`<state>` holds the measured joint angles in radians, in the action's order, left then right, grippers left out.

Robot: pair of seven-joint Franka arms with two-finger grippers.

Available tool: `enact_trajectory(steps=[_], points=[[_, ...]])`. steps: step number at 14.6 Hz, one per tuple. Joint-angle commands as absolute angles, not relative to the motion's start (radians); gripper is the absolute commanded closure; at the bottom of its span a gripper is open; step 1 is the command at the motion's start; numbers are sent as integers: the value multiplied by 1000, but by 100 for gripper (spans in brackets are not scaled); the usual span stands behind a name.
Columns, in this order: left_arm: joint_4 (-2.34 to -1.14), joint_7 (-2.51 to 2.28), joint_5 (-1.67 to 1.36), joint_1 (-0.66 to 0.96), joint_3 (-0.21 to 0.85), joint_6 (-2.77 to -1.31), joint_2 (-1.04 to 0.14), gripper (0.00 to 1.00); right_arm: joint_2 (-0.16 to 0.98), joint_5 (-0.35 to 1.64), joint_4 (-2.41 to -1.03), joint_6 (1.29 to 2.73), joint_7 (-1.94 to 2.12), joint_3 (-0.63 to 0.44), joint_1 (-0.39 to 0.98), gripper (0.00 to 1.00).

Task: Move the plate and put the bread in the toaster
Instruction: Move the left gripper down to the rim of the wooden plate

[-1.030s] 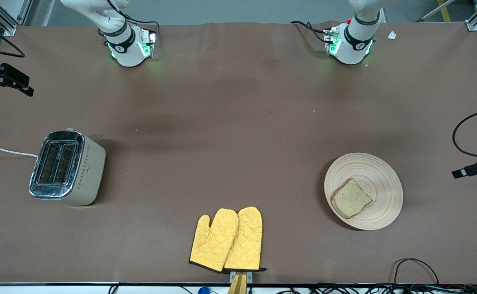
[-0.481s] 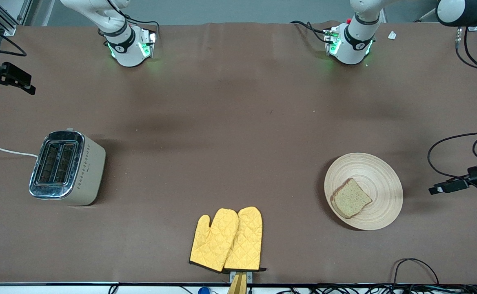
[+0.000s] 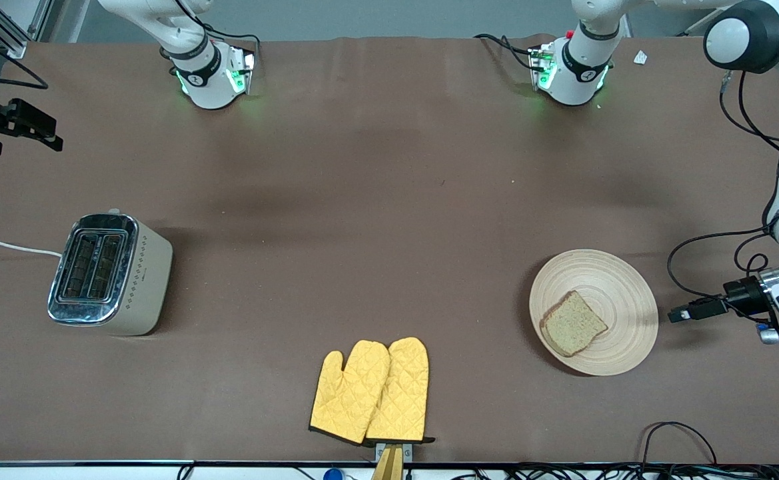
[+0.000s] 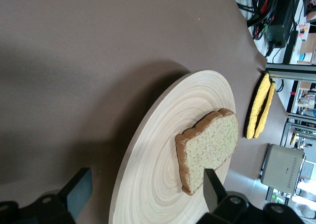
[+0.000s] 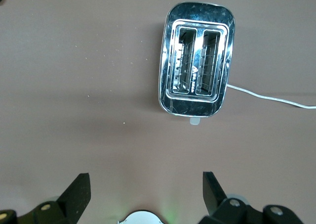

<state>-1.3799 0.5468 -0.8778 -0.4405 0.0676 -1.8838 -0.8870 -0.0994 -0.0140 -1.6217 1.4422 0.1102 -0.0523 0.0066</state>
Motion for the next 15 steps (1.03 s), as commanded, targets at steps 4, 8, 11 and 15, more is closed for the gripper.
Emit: enact_trajectory(steps=[4, 8, 11, 15], points=[[-1353, 626, -934, -426, 72, -1890, -925, 24, -127, -5, -1654, 1387, 121, -55, 12, 0], [-1351, 718, -968, -428, 74, -1890, -951, 48, -127, -3, -1651, 1393, 121, -55, 11, 0], [-1353, 762, -973, -431, 72, -1890, -960, 67, -127, -3, -1643, 1387, 121, -54, 14, 0], [-1353, 776, -974, -431, 74, -1890, -960, 80, -127, -5, -1640, 1367, 123, -64, -24, 0]])
